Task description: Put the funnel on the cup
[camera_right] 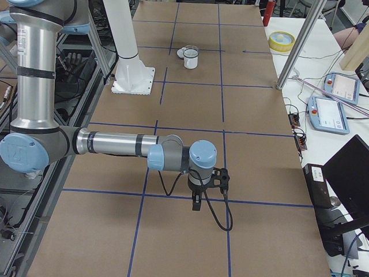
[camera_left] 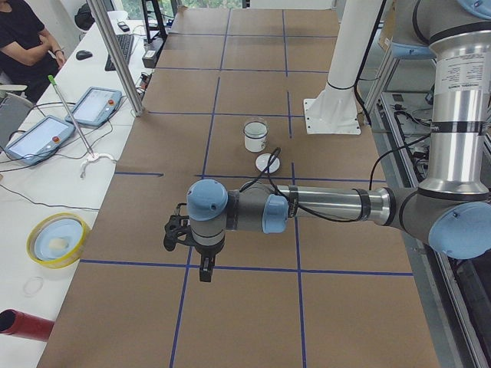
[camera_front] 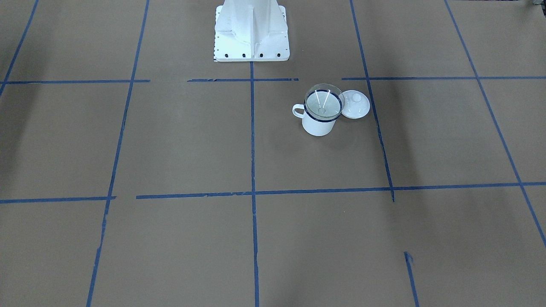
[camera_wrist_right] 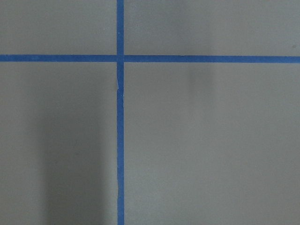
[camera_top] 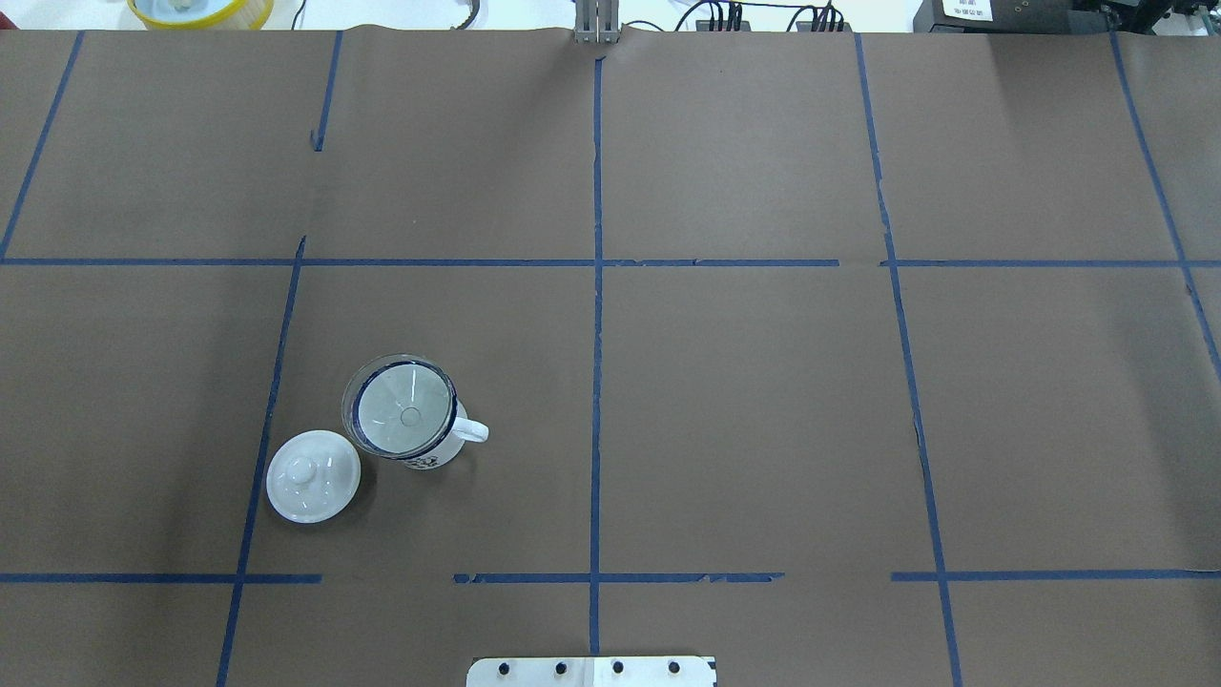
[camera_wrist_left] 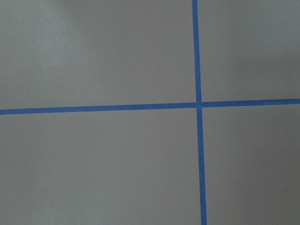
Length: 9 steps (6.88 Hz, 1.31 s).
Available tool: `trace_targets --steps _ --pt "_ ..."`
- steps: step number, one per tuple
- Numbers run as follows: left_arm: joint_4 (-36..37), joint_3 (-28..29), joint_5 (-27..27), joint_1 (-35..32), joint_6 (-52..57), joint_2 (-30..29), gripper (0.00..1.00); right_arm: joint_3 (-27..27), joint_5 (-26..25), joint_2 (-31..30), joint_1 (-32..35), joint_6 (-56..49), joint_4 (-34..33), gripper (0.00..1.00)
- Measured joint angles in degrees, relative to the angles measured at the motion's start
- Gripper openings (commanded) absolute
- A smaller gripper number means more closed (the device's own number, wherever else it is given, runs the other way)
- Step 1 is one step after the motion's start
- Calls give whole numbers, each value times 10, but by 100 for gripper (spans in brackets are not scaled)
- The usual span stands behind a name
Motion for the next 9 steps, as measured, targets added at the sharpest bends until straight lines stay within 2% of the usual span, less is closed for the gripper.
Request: trace_targets --steps 4,9 --pt "2 5 -6 2 -70 -4 100 0 0 0 0 0 0 100" --pt "11 0 -1 3 -55 -7 100 0 0 0 0 0 0 100"
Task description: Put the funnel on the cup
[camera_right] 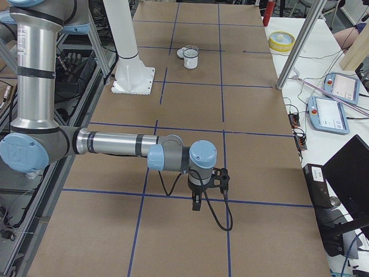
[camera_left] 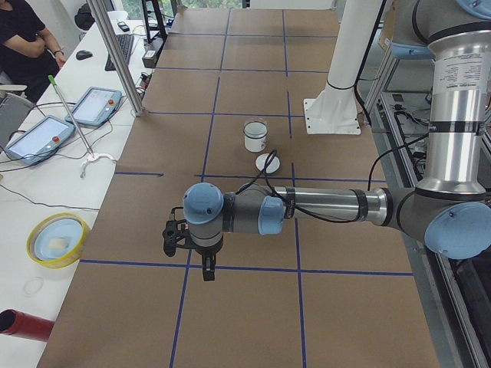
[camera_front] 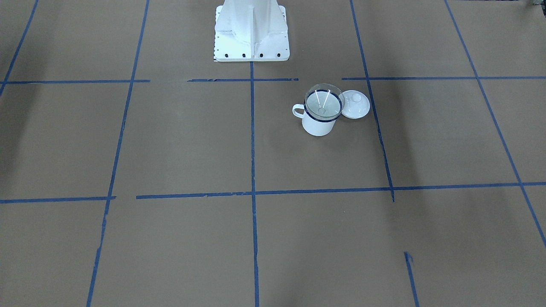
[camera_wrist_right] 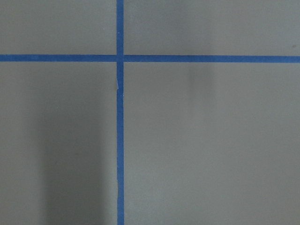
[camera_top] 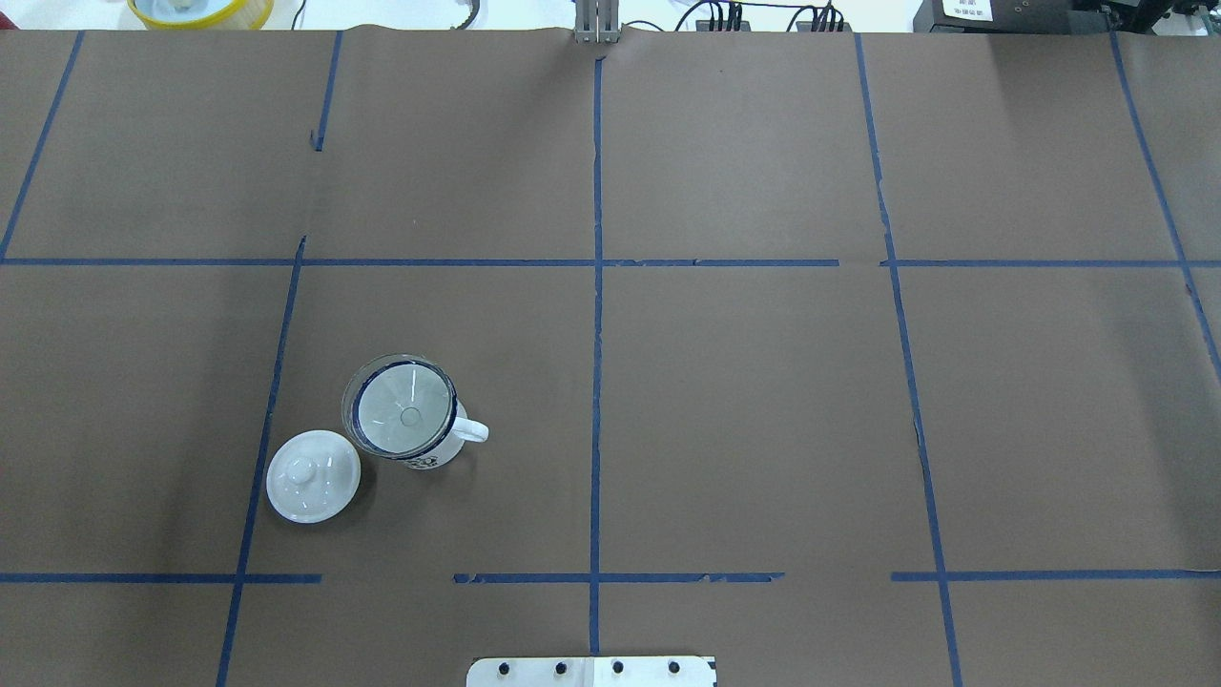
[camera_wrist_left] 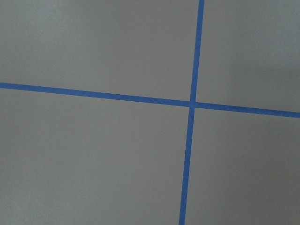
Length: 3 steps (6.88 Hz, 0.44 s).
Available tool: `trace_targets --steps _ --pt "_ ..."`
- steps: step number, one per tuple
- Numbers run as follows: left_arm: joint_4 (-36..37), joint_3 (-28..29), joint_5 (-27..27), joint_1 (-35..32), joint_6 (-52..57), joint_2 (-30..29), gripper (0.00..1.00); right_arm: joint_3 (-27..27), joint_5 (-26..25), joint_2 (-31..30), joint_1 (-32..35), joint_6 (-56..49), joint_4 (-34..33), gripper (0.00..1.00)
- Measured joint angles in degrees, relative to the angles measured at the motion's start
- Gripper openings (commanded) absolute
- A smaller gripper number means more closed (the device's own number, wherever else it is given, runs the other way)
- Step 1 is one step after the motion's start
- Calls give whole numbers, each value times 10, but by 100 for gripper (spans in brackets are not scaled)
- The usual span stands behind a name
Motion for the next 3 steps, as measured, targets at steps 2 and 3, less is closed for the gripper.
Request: trace_targets --steps 2,3 --pt "30 -3 2 0 39 -3 100 0 0 0 0 0 0 100" --pt "38 -4 2 -1 44 -5 100 0 0 0 0 0 0 100"
